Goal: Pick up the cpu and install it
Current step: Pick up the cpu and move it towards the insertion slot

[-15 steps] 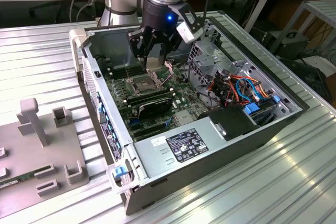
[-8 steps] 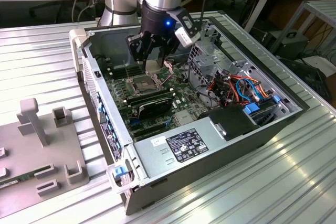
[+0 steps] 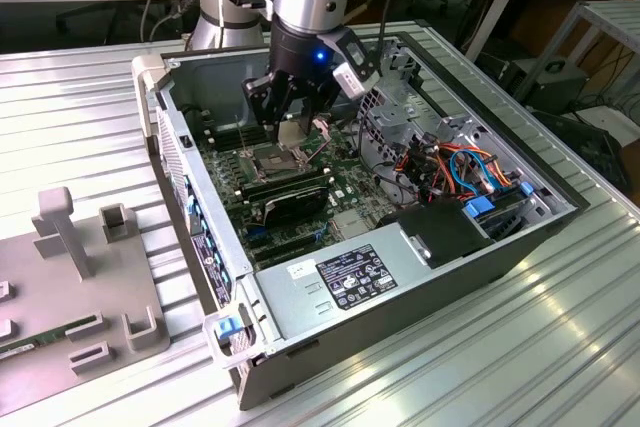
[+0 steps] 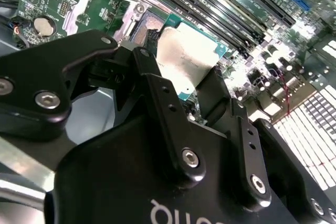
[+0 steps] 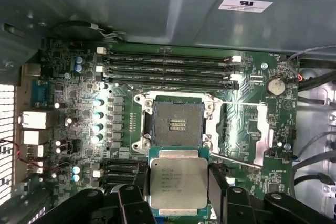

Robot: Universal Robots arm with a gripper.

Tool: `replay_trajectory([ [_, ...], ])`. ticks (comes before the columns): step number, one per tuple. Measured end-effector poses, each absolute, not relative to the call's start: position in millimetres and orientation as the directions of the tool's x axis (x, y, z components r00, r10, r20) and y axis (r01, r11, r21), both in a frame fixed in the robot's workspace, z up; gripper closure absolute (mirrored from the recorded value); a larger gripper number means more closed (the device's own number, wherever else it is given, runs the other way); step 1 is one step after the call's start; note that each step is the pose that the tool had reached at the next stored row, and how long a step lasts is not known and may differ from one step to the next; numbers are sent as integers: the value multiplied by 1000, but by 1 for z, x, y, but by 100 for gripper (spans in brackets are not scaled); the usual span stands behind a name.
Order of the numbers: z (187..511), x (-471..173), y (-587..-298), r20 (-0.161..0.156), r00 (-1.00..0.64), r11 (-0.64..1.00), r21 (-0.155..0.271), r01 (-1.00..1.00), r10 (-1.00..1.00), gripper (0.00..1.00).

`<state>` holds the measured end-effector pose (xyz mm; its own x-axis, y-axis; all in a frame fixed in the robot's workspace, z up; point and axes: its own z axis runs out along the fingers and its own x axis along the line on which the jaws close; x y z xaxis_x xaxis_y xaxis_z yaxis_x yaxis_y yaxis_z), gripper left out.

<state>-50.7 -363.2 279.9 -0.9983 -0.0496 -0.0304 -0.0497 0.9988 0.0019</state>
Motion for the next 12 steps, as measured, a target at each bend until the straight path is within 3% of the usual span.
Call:
replay_trajectory([
  [12,259,-47,-359,-30,-998,999,2,-53,-52,45],
])
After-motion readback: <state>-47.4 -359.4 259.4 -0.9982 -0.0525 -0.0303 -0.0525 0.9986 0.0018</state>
